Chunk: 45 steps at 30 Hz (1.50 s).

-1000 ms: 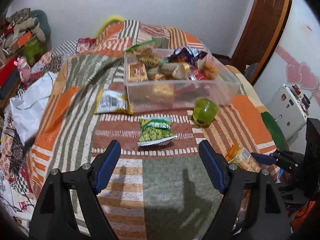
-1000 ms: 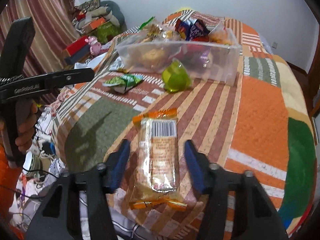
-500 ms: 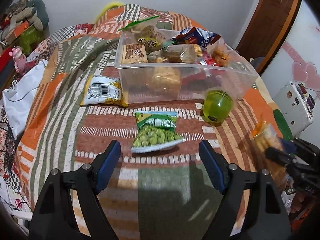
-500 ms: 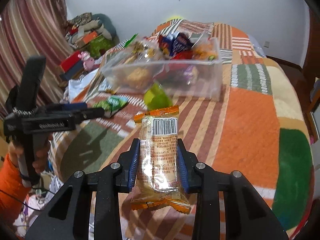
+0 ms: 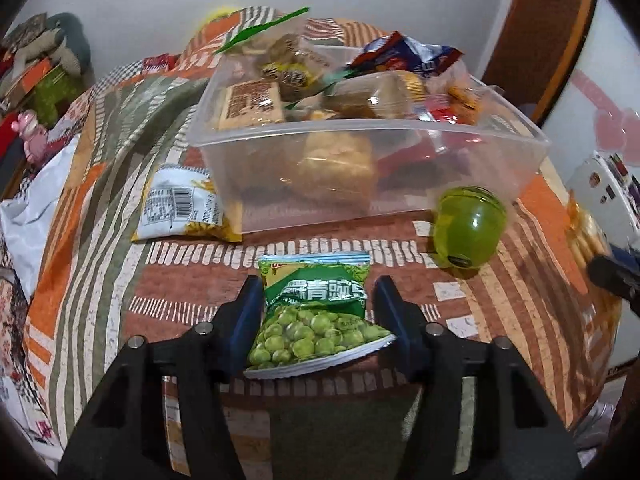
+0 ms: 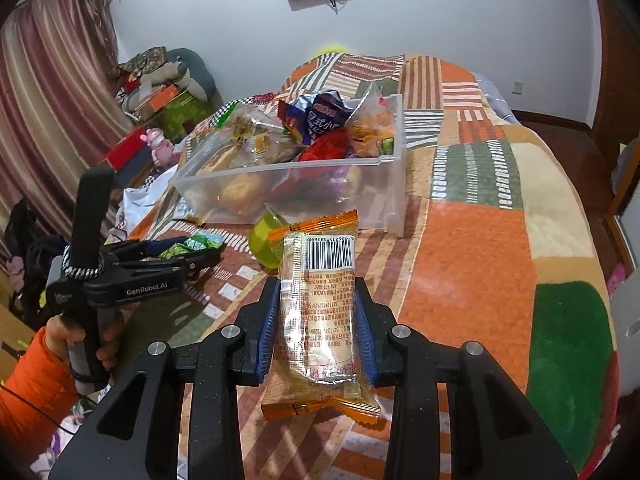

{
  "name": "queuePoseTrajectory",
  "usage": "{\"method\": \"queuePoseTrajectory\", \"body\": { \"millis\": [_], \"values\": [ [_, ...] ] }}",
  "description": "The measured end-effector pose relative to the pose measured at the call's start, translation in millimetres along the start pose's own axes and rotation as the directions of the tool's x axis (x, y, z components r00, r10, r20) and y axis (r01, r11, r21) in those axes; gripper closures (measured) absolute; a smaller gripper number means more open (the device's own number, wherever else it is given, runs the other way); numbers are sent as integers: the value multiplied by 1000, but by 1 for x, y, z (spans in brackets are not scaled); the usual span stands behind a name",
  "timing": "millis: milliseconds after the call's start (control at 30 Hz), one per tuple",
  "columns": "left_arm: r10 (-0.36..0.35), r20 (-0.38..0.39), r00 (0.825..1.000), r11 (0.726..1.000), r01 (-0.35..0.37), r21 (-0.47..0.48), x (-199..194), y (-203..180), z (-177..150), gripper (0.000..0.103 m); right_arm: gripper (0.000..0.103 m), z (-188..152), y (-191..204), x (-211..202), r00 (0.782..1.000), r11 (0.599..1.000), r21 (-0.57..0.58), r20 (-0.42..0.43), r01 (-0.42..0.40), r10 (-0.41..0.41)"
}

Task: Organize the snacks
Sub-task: 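Carry both packs into the clear box and open both tools to release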

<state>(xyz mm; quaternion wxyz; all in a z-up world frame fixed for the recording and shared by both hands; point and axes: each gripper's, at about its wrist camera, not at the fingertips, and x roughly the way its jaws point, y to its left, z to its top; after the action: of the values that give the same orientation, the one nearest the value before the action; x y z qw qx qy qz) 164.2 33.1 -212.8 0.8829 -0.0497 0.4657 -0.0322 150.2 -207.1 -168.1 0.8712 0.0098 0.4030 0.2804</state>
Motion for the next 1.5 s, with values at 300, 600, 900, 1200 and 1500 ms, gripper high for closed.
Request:
{"method": "queuePoseTrajectory", "body": {
  "millis": [300,600,900,1200,1500],
  "values": [
    [-27,54,998,999,26,18,-24,-7,0,46,71,14,0,-6,999,1000,0,42,3,-3],
    [-56,175,983,998,52,26,-62,-11,28,46,71,37,0,-14,994,1000,12,110,-10,9],
    [-72,228,971,997,69,25,-69,-14,57,46,71,64,1,-10,986,1000,-8,167,2,-1],
    [-53,244,968,998,57,-8,-56,-5,79,46,71,83,1,11,987,999,-38,161,19,-13],
    [-41,216,975,998,51,-40,-27,7,93,46,71,101,4,40,990,999,-52,139,15,-8]
  ]
}}
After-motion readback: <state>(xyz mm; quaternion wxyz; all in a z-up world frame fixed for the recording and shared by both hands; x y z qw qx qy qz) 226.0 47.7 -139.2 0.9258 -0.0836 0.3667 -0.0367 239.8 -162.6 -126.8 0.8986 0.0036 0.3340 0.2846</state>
